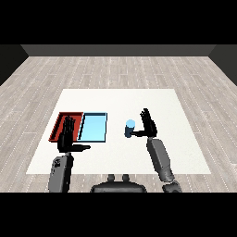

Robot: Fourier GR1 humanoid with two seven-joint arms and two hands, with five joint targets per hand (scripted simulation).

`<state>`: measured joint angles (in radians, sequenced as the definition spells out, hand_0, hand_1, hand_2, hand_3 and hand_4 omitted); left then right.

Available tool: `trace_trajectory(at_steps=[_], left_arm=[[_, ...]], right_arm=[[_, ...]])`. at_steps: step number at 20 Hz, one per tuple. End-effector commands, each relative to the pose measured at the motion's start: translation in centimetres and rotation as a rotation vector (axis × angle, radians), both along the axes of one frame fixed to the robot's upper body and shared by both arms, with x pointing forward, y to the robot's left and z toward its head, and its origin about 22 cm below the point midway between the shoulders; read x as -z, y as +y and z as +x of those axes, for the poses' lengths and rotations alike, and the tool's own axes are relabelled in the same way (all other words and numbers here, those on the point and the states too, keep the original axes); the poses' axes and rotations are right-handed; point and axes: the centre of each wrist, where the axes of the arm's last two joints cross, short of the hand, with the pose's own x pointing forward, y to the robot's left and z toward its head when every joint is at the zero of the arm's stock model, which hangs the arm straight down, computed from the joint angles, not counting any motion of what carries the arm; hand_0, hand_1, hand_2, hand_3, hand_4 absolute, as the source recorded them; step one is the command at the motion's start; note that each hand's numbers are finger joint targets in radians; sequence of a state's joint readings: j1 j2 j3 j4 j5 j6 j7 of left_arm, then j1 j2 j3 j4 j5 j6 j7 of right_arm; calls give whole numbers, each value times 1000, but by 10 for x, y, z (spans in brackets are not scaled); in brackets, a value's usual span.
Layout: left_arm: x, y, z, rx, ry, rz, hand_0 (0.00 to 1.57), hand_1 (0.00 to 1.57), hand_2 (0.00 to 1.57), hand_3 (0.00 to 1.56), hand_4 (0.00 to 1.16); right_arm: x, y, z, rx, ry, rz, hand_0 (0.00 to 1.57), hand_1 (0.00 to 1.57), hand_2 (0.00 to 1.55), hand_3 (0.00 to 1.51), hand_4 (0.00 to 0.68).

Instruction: Pick the blue can and put it in the blue box

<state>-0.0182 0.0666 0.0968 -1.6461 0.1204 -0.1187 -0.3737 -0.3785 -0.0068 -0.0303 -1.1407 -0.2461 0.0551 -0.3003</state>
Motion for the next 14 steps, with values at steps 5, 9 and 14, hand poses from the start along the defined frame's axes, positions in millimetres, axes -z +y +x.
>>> trace_trajectory(at_steps=[5, 9, 14], left_arm=[[-1, 4, -18, 33, 5, -5, 0, 0, 0, 0, 0], [4, 0, 4, 11, -10, -8, 0, 0, 0, 0, 0], [12, 14, 2, -6, -11, 13, 0, 0, 0, 0, 0]], right_arm=[[19, 18, -24, 9, 49, 44, 0, 0, 0, 0, 0], [43, 33, -9, 0, 60, 29, 0, 0, 0, 0, 0], [44, 20, -3, -11, 84, 87, 0, 0, 0, 0, 0]])
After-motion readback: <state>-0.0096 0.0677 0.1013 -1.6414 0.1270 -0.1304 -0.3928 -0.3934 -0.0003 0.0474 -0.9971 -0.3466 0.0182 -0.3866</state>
